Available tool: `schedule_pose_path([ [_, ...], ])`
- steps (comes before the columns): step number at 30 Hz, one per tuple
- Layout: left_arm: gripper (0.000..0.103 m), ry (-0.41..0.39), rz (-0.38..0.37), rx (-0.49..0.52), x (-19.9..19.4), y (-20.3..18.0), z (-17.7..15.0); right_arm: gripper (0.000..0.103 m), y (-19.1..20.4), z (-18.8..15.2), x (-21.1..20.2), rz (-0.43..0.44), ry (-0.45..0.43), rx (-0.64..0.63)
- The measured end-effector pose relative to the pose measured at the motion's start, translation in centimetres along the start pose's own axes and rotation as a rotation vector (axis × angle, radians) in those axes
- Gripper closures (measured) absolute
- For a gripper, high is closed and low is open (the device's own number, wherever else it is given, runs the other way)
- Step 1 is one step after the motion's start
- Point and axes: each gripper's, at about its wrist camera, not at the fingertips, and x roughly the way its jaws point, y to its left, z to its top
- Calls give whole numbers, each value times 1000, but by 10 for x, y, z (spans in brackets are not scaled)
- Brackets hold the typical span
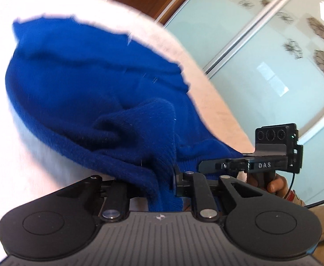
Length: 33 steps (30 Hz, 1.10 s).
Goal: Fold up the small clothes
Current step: 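Lift the sweater hem with both tools and fold it toward the collar, then carry the held hem over the beaded collar with both tools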
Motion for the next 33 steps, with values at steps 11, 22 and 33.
schedule_pose_path([
  [11, 86, -99, 34, 9, -7, -8, 12, 92, 6, 25, -3, -152, -89, -40],
  [22, 86, -95, 82, -3, 9, 0, 17, 86, -17, 20, 35, -249, -44, 45],
  [33, 86, -77, 114, -21, 19, 7, 12, 87, -26, -18, 47, -263, -219, 195],
])
